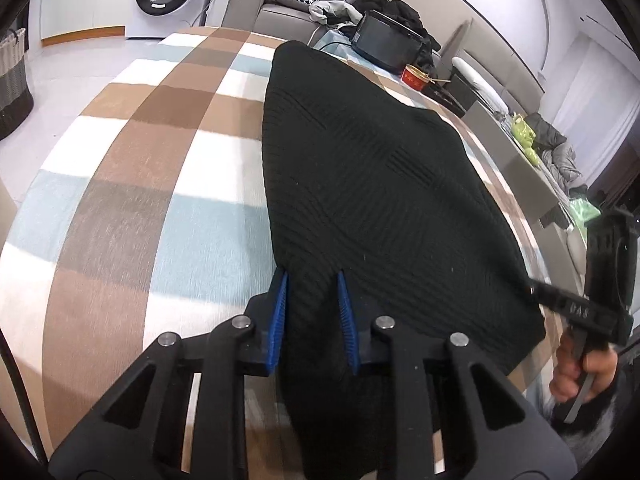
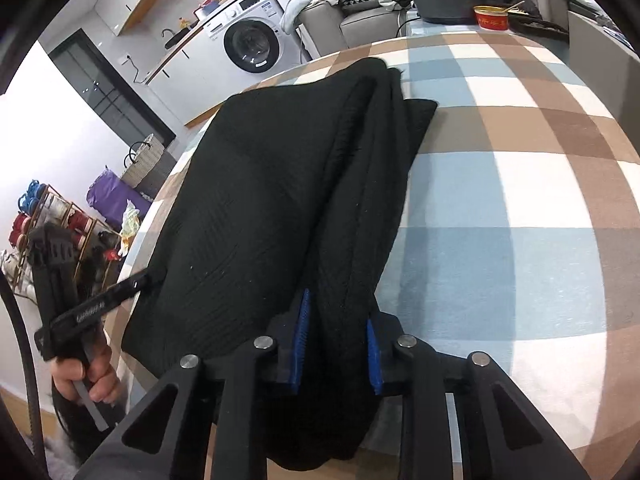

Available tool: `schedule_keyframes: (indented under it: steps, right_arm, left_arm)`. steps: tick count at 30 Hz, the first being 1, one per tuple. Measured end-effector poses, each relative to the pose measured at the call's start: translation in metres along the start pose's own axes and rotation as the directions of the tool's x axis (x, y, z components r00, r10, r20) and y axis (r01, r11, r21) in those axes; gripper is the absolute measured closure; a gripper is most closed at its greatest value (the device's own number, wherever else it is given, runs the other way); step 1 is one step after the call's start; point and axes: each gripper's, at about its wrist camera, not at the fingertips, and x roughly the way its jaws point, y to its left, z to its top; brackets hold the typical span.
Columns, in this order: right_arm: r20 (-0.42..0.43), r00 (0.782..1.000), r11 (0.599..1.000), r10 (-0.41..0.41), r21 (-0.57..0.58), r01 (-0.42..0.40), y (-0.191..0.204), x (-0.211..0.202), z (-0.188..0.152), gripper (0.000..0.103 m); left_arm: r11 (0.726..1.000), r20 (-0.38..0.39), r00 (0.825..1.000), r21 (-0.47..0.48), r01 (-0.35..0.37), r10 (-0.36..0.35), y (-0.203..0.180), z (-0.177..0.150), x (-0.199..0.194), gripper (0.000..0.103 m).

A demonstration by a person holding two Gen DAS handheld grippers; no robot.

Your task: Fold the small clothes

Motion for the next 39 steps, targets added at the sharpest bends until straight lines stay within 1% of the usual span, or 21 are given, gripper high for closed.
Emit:
schedule_keyframes:
  steps: [4,8,10,11,12,13,15,17,18,19,20,23,25,29,30,32,33,34,35,37,39]
  right_arm:
    - [0.024,1.0,1.0,-0.004,0.029,0.003,0.002,0.006,0.005,0.083]
    - [0.053,0.998,0.997,-0.028,0.067,0.025,-0.002,0.012,0.016,0.084]
    - [0.055,0.997,0.996,-0.044,0.078,0.04,-0.002,0.014,0.02,0.083]
    - [0.052,0.997,0.996,-0.05,0.076,0.046,-0.002,0.014,0.021,0.081]
    - [0.044,0.998,0.997,-0.041,0.067,0.038,-0.002,0.013,0.02,0.077]
    - [0.025,1.0,0.998,-0.016,0.056,0.015,-0.004,0.011,0.02,0.076]
    - [0.03,0.999,0.997,0.012,0.074,-0.014,-0.01,0.001,0.019,0.075]
    - [0.051,0.997,0.994,0.054,0.092,-0.058,-0.017,-0.016,0.014,0.073]
    - [0.059,0.996,0.993,0.07,0.093,-0.075,-0.017,-0.023,0.011,0.069]
    - [0.068,0.994,0.992,0.088,0.088,-0.094,-0.016,-0.029,0.009,0.063]
    - [0.08,0.992,0.991,0.102,0.077,-0.108,-0.013,-0.036,0.007,0.061]
    - [0.101,0.99,0.995,0.102,0.005,-0.103,0.003,-0.043,0.002,0.06]
    - [0.098,0.991,0.996,0.091,-0.026,-0.089,0.013,-0.039,0.002,0.06]
    - [0.043,0.994,0.992,0.098,-0.085,-0.094,0.025,-0.021,-0.003,0.06]
    - [0.026,0.995,0.991,0.095,-0.095,-0.092,0.026,-0.016,-0.004,0.061]
    - [0.017,0.997,0.99,0.079,-0.119,-0.077,0.026,-0.006,-0.006,0.075]
    - [0.024,0.997,0.988,0.073,-0.137,-0.069,0.028,-0.004,-0.007,0.089]
    - [0.037,0.995,0.985,0.092,-0.152,-0.085,0.03,-0.005,-0.007,0.097]
    - [0.047,0.993,0.982,0.109,-0.16,-0.101,0.031,-0.006,-0.005,0.097]
    - [0.086,0.989,0.981,0.117,-0.167,-0.101,0.032,-0.014,-0.003,0.098]
    - [0.101,0.991,0.984,0.085,-0.166,-0.068,0.031,-0.017,-0.002,0.098]
  left_arm:
    - [0.999,0.003,1.0,0.031,-0.03,0.03,-0.006,0.018,0.015,0.081]
    - [0.999,0.011,0.999,0.037,-0.034,0.033,-0.007,0.032,0.026,0.081]
    - [0.998,0.012,0.999,0.042,-0.04,0.04,-0.009,0.035,0.029,0.081]
    - [0.998,0.014,0.999,0.048,-0.05,0.049,-0.01,0.035,0.029,0.081]
    - [0.997,0.017,0.998,0.048,-0.057,0.057,-0.01,0.035,0.028,0.081]
    - [0.997,0.02,0.998,0.041,-0.067,0.066,-0.01,0.034,0.026,0.081]
    - [0.997,0.029,0.997,0.03,-0.069,0.068,-0.009,0.032,0.021,0.08]
    - [0.996,0.038,0.996,0.032,-0.084,0.083,-0.01,0.029,0.015,0.077]
    - [0.996,0.044,0.996,0.034,-0.086,0.084,-0.011,0.028,0.012,0.075]
    - [0.995,0.05,0.995,0.037,-0.087,0.085,-0.013,0.026,0.009,0.071]
    - [0.995,0.058,0.995,0.043,-0.088,0.085,-0.015,0.024,0.005,0.07]
    - [0.993,0.077,0.993,0.072,-0.094,0.089,-0.023,0.02,-0.003,0.065]
    - [0.99,0.091,0.991,0.094,-0.106,0.097,-0.028,0.017,-0.008,0.056]
    - [0.985,0.116,0.987,0.126,-0.122,0.107,-0.035,0.006,-0.02,0.049]
    - [0.983,0.119,0.987,0.131,-0.127,0.112,-0.036,0.004,-0.021,0.047]
    - [0.978,0.122,0.984,0.148,-0.144,0.126,-0.039,-0.003,-0.024,0.043]
    - [0.976,0.125,0.983,0.156,-0.151,0.132,-0.04,-0.006,-0.025,0.041]
    - [0.975,0.13,0.982,0.162,-0.155,0.134,-0.041,-0.009,-0.026,0.039]
    - [0.974,0.135,0.982,0.166,-0.156,0.134,-0.041,-0.012,-0.028,0.038]
    - [0.972,0.148,0.979,0.168,-0.163,0.138,-0.04,-0.016,-0.031,0.034]
    - [0.972,0.17,0.976,0.167,-0.166,0.138,-0.04,-0.02,-0.036,0.031]
